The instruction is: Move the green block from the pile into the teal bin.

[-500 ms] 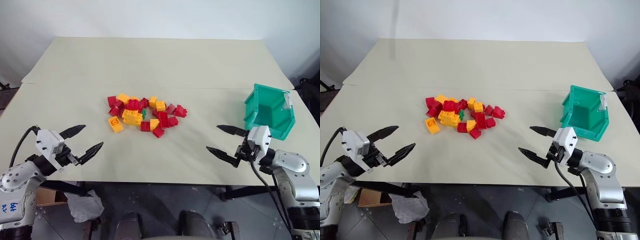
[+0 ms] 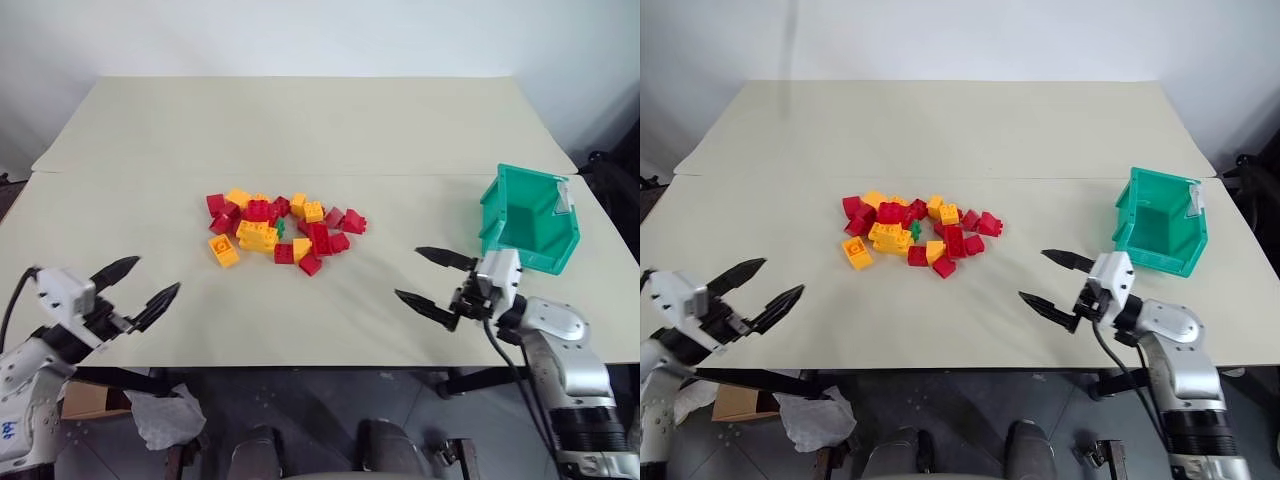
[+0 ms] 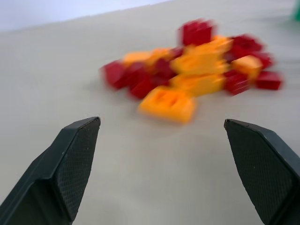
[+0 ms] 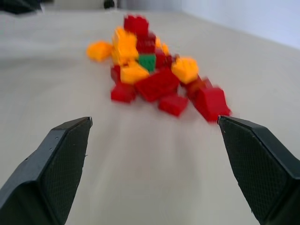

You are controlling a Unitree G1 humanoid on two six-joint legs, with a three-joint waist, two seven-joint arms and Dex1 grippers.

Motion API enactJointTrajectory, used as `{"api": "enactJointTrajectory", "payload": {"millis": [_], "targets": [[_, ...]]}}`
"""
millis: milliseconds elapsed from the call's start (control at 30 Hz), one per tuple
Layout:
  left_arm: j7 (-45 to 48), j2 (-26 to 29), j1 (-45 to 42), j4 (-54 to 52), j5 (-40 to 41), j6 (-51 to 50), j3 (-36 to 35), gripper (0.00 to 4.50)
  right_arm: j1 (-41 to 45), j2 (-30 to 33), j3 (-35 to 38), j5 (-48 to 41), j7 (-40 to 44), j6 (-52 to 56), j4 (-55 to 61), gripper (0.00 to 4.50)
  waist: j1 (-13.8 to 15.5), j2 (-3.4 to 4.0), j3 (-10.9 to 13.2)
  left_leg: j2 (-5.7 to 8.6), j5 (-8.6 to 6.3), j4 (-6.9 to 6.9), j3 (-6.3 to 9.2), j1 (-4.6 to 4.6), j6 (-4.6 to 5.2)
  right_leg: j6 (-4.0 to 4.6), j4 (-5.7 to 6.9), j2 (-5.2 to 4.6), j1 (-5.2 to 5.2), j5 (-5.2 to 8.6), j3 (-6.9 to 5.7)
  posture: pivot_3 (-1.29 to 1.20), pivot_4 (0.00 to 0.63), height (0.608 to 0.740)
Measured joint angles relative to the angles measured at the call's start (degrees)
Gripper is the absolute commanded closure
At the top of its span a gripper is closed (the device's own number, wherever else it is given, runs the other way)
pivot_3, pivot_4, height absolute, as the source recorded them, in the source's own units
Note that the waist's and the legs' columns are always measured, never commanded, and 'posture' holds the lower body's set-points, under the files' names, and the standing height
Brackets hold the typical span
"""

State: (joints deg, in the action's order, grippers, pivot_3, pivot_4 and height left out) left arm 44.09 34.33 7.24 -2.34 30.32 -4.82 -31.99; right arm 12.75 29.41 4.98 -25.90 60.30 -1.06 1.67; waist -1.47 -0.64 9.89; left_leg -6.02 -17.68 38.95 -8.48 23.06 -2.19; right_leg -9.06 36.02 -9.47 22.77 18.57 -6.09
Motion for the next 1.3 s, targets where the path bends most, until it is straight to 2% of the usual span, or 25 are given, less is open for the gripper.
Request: {"api": "enactJointTrajectory", "payload": {"millis": [300,333,400,567,700,800,1067,1300], "targets": [[-1.87,-3.72,6.59,3.18,0.94,2.14,-5.39,0.0,4.45,-3.18,-4.54,0.28,-2.22,1.4,3.64,0.02,-0.05,-0.02,-0.01,-0.01,-0.01,-0.01,0.02,0.01,0.01,0.0,0.0,0.0,0.0,0.0,0.0,0.0,0.15,0.74],[-1.99,-4.07,7.08,3.08,0.99,2.1,-5.42,0.19,4.4,-3.13,-4.57,0.29,-2.22,1.44,3.85,0.0,-0.01,-0.03,-0.01,-0.01,-0.01,-0.01,0.02,0.01,0.01,0.0,-0.02,0.0,0.0,0.0,0.0,0.0,0.15,0.74],[-1.57,-4.3,7.91,1.82,1.47,1.84,-5.37,0.6,3.53,-1.68,-4.43,0.27,-2.05,1.51,4.82,0.0,0.19,-0.07,-0.03,-0.01,-0.02,0.0,0.03,0.02,0.02,0.0,-0.01,0.0,-0.01,0.0,0.0,0.0,0.15,0.74],[2.1,-3.81,7.02,-4.03,1.84,1.5,-1.24,2.2,0.48,1.55,-1.42,0.11,-2.11,1.48,4.83,0.0,0.12,-0.07,-0.03,-0.01,-0.02,0.0,0.02,0.01,0.01,0.0,-0.03,0.0,-0.02,0.0,0.0,0.0,0.15,0.74],[6.55,-0.04,-0.05,-6.64,0.99,-0.86,8.44,3.51,-2.4,3.35,1.47,0.0,-2.26,1.34,5.0,0.0,0.49,-0.06,-0.04,0.0,-0.02,0.03,0.01,0.0,0.01,0.01,-0.02,0.0,-0.05,0.0,0.0,0.0,0.15,0.74],[8.72,0.31,-8.28,-5.64,-0.31,-2.49,15.67,4.46,-3.7,3.56,2.49,-0.02,-2.74,1.34,5.25,0.0,0.71,-0.06,-0.03,0.0,-0.02,0.02,-0.01,0.0,0.01,0.01,-0.03,0.0,-0.03,0.0,0.0,0.0,0.15,0.74],[7.92,-3.16,-31.2,13.02,-11.51,-4.01,30.73,4.46,-7.39,3.63,3.52,-0.02,-5.82,1.55,10.19,0.0,1.41,-0.04,-0.01,0.05,0.0,0.04,-0.02,0.02,-0.02,-0.02,-0.05,0.0,-0.03,-0.02,0.0,0.0,0.15,0.74],[3.02,-9.1,-41.68,27.23,-14.0,-0.9,29.69,4.46,-9.06,3.51,4.07,0.0,-8.19,2.25,12.04,0.0,1.65,-0.11,0.02,0.06,0.0,0.05,0.0,0.06,-0.02,-0.04,-0.07,0.01,-0.03,-0.03,-0.02,0.0,0.15,0.74]]}}
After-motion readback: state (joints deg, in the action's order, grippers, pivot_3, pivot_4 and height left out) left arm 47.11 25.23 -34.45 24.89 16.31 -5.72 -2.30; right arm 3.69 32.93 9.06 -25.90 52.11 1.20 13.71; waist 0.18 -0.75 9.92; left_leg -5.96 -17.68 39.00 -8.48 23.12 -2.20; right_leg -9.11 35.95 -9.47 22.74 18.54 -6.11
